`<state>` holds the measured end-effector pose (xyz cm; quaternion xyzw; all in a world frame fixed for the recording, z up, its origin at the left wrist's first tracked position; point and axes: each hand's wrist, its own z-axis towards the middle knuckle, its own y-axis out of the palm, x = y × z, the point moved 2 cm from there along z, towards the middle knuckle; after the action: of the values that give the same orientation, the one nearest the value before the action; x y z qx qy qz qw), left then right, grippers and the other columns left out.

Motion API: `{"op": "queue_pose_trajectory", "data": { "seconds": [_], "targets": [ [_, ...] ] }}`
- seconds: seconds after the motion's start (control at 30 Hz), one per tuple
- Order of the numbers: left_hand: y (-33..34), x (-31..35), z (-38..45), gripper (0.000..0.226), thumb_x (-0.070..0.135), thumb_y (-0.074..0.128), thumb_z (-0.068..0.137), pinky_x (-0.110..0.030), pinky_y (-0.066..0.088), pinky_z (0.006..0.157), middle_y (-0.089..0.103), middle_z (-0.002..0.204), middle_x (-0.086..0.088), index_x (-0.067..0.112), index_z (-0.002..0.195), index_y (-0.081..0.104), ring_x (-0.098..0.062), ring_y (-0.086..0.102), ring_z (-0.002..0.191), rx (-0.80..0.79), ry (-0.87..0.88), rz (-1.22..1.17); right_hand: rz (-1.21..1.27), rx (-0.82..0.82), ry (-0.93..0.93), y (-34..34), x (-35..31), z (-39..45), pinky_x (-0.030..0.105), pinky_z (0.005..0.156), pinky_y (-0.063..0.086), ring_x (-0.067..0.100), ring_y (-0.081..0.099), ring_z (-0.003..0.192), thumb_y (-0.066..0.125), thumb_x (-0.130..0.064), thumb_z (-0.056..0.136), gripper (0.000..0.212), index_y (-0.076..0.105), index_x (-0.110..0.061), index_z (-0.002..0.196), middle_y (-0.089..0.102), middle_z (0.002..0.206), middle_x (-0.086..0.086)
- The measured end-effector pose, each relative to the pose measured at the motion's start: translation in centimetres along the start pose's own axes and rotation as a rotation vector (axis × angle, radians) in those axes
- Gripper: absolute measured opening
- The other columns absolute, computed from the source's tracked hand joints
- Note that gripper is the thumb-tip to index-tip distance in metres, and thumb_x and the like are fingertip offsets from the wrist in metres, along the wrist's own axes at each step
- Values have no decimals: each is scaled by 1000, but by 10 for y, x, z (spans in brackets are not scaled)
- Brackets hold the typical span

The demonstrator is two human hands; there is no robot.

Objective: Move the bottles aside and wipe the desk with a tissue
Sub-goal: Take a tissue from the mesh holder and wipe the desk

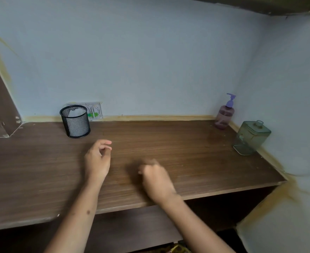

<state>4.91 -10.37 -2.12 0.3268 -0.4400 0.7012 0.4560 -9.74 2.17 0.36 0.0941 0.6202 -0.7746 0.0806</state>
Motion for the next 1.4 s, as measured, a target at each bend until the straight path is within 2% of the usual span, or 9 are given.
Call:
{"op": "queue_pose_trajectory", "data": {
  "seconds": [0.13, 0.27, 0.43, 0.6, 0.73, 0.9, 1.03, 1.2, 1.4],
  "targets": [
    [0, 0, 0, 32, -7, 54, 79, -33, 43, 70, 69, 78, 0, 23, 88, 62, -28, 60, 70, 2, 7, 5, 46, 12, -354, 12, -31, -7, 35, 80, 50, 30, 57, 95, 53, 6, 77, 24, 69, -3, 91, 65, 98, 12],
    [0, 0, 0, 32, -7, 53, 80, -32, 43, 67, 70, 81, -1, 23, 89, 63, -28, 57, 66, -12, -2, 2, 124, 73, -394, -1, 11, -23, 27, 77, 49, 19, 60, 88, 62, 3, 74, 29, 72, -14, 95, 69, 97, 2],
    [0, 2, -1, 31, -7, 52, 80, -28, 40, 63, 69, 82, -1, 21, 90, 64, -27, 59, 67, -21, -6, 11, 81, 216, -6, -34, 115, -55, 16, 85, 43, 19, 66, 92, 52, 6, 70, 42, 76, -16, 96, 72, 96, 1],
    [1, 3, -1, 32, -7, 53, 81, -34, 45, 68, 70, 82, -2, 21, 90, 64, -27, 60, 69, -33, 4, 14, 94, 323, 441, -70, 189, -96, 25, 92, 46, 17, 63, 110, 60, 0, 89, 30, 72, -18, 110, 71, 109, -3],
    [1, 3, -1, 31, -5, 53, 81, -30, 41, 66, 69, 82, -1, 23, 90, 63, -26, 56, 64, -32, 3, 27, 242, 307, 501, -81, 187, -112, 23, 104, 33, 13, 47, 130, 51, -13, 98, 40, 53, -23, 136, 57, 134, -6],
    [1, 3, -1, 31, -7, 53, 81, -31, 42, 67, 69, 81, 0, 21, 90, 63, -27, 59, 68, -31, 2, 24, 121, 26, 479, -57, 174, -108, 22, 117, 7, 12, 18, 146, 36, -32, 102, 51, 27, -16, 150, 25, 157, 0],
    [1, 4, -1, 31, -8, 53, 81, -32, 43, 70, 69, 80, -2, 20, 90, 63, -28, 62, 72, -28, 2, 20, 60, -14, 452, -38, 155, -94, 23, 116, -5, 16, 7, 149, 26, -39, 103, 57, 20, -8, 151, 12, 161, 8],
    [1, 2, -1, 31, -7, 53, 81, -33, 44, 69, 69, 81, -3, 21, 90, 63, -28, 62, 71, -26, -2, 11, 69, -38, 235, -17, 109, -65, 20, 113, -9, 17, 9, 149, -25, -78, 65, 121, 22, -7, 150, 17, 160, 10],
    [0, 3, -2, 30, -7, 53, 82, -29, 41, 67, 70, 82, -3, 20, 91, 64, -23, 56, 64, -25, -3, 30, 258, -124, -49, 0, 29, -46, 15, 117, 3, 8, 14, 146, 30, -25, 105, 47, 26, -17, 151, 22, 158, -3]
  ]
}}
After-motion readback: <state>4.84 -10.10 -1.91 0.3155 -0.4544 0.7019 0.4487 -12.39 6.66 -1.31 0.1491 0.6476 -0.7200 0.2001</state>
